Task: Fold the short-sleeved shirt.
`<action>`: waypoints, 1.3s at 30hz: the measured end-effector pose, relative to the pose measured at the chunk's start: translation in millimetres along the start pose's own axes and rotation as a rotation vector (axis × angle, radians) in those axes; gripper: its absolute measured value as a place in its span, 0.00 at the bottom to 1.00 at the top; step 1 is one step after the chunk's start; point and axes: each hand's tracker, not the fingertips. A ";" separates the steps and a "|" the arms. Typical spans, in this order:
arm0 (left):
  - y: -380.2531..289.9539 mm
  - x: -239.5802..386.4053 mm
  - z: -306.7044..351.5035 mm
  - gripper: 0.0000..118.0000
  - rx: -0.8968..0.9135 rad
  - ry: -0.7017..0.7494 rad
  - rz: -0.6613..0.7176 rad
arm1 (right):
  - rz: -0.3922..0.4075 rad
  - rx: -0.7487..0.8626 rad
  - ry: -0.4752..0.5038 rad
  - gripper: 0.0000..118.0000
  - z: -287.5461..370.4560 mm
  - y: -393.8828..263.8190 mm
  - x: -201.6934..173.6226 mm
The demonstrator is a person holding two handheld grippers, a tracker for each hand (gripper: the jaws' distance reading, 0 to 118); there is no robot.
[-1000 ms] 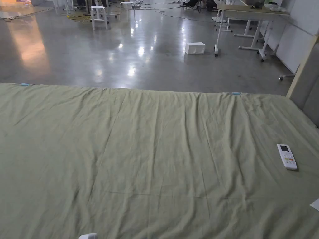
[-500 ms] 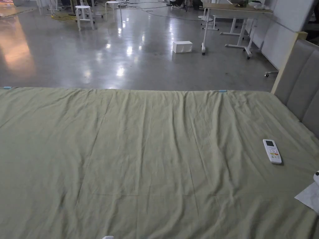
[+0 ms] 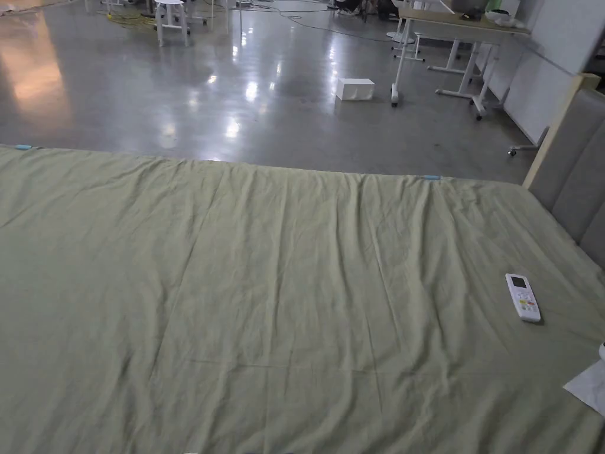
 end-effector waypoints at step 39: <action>165.7 30.8 438.4 0.26 0.108 1.346 -0.068 | -0.028 0.372 -0.108 0.00 25.1 186.4 52.0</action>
